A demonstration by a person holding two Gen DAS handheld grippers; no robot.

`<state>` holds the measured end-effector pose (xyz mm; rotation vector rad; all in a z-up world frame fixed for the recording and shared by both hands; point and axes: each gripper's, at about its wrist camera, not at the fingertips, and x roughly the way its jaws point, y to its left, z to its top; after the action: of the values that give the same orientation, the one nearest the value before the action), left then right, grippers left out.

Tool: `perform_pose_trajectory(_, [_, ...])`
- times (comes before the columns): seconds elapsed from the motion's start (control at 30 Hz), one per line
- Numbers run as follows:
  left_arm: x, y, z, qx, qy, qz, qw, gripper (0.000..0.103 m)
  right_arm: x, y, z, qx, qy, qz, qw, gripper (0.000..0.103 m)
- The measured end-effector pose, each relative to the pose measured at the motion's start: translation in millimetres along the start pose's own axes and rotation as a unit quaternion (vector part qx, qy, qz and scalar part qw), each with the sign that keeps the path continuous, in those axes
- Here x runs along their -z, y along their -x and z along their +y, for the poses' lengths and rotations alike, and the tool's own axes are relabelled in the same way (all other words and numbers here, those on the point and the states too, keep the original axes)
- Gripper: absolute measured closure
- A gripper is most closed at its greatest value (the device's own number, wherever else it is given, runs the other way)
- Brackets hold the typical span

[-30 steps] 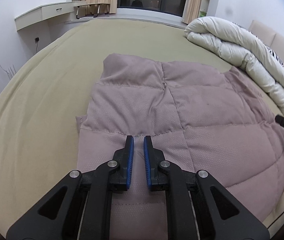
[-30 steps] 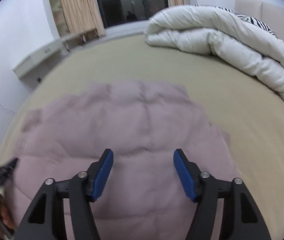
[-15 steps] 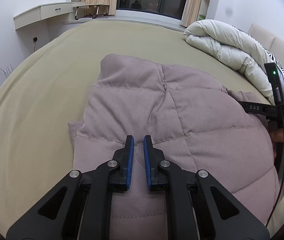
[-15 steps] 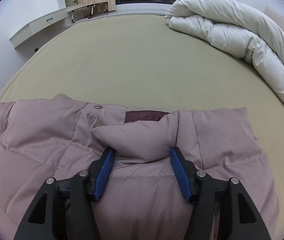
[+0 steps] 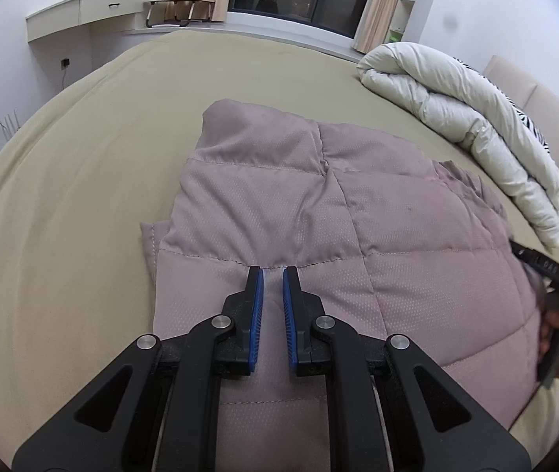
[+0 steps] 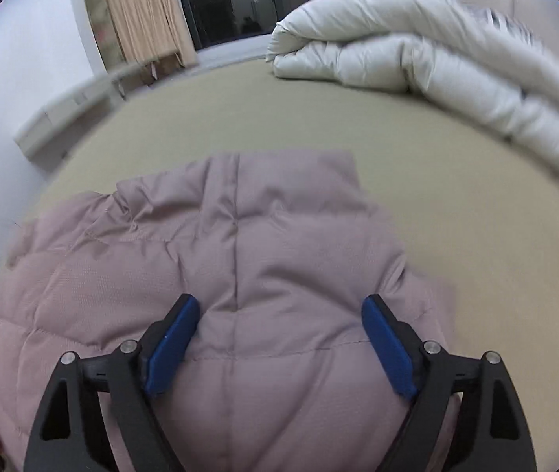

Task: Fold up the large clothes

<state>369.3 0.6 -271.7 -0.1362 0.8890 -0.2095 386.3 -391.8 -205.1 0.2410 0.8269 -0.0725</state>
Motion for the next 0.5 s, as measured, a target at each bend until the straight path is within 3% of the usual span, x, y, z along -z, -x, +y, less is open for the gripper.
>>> perform_pose_trajectory(0.03, [0,5,-1,-0.002,-0.002,0.0,1.0,0.093,-1,0,-5,-0.011,-0.009,0.003,1.0,0.016])
perform_pose_trajectory(0.13, [2,33,6,0.001,-0.003,-0.011,0.9999,0.093,-13,16,10,0.022,0.008,0.016,1.0,0.017])
perform_pose_trajectory(0.2, [6,51,20,-0.009,0.005,-0.024,0.9997,0.093,-14,43,12,-0.016,-0.006,-0.012,1.0,0.016])
perform_pose_trajectory(0.27, [10,59,42,-0.013,0.029,-0.011,0.9994,0.093,-9,68,5,-0.059,-0.024,-0.039,0.997,0.005])
perform_pose_trajectory(0.3, [14,60,54,-0.009,0.045,0.004,0.9989,0.093,-8,76,-1,-0.063,-0.03,-0.044,0.997,0.0])
perform_pose_trajectory(0.37, [20,60,77,0.0,0.075,0.019,0.997,0.092,-6,90,-16,-0.07,-0.041,-0.051,0.995,0.0])
perform_pose_trajectory(0.4, [24,60,88,0.01,0.095,0.027,0.995,0.088,-4,96,-26,-0.079,-0.049,-0.05,0.994,0.0])
perform_pose_trajectory(0.47, [28,56,103,0.028,0.131,0.039,0.9903,0.062,-1,101,-47,-0.081,-0.067,-0.046,0.993,0.0])
perform_pose_trajectory(0.5, [30,56,110,0.025,0.149,0.039,0.9878,0.042,0,101,-58,-0.078,-0.072,-0.04,0.994,0.0])
